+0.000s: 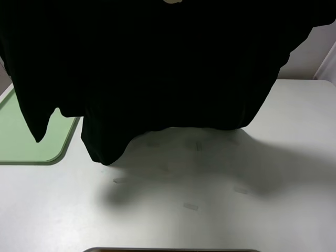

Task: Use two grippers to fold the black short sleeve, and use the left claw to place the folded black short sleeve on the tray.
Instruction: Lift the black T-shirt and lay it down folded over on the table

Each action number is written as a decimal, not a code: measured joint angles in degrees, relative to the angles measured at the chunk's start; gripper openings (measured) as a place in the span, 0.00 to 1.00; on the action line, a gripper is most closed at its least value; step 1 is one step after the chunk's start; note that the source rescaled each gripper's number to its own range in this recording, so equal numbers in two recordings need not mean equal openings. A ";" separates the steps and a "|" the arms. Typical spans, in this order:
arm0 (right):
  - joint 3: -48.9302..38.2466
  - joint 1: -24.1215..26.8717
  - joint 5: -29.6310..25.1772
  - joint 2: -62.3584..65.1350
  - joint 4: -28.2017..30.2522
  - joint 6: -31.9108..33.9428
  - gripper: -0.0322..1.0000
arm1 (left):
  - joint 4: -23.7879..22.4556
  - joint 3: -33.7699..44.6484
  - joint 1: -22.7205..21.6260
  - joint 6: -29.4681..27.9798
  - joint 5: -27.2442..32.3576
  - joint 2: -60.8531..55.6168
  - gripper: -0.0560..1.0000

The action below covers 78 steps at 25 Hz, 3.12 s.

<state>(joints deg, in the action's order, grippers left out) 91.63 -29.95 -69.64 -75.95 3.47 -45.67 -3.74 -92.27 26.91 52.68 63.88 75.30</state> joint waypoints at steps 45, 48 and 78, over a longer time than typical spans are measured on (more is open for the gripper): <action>-3.14 0.00 -0.04 12.52 -5.66 9.06 0.03 | 5.78 -0.84 0.11 -3.09 2.70 -6.56 0.05; -6.75 0.00 -0.04 13.66 -6.03 9.44 0.03 | 6.05 1.40 0.11 -3.39 2.70 -7.32 0.05; -12.34 11.35 36.31 -13.10 12.34 9.39 0.03 | -15.74 7.72 -3.52 -4.22 -30.00 20.83 0.05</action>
<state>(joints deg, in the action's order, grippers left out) 79.28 -18.61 -33.32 -89.05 15.81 -36.29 -19.48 -84.55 23.40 48.46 33.88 96.13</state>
